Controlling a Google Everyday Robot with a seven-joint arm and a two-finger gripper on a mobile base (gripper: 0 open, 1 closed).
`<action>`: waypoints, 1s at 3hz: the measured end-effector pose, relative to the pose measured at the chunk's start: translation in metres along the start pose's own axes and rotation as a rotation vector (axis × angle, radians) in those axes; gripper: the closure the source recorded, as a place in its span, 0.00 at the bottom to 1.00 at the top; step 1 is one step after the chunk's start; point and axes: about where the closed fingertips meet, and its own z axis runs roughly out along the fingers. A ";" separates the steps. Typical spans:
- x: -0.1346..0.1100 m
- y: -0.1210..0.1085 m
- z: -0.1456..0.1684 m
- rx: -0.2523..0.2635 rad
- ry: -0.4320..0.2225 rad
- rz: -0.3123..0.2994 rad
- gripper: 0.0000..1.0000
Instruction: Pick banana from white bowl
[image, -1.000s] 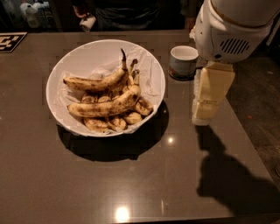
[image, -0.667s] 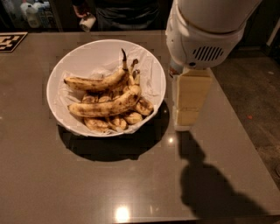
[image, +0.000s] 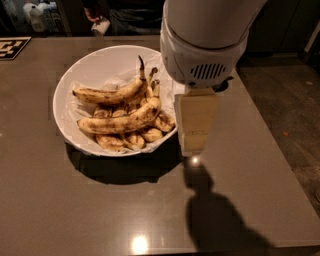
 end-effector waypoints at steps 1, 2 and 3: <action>0.000 0.000 0.000 0.000 0.000 0.000 0.00; -0.012 0.000 0.003 -0.004 0.002 -0.031 0.00; -0.012 0.000 0.003 -0.004 0.002 -0.031 0.00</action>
Offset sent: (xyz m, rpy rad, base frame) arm 0.0190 0.0860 -0.0689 -0.1836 0.1223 0.2032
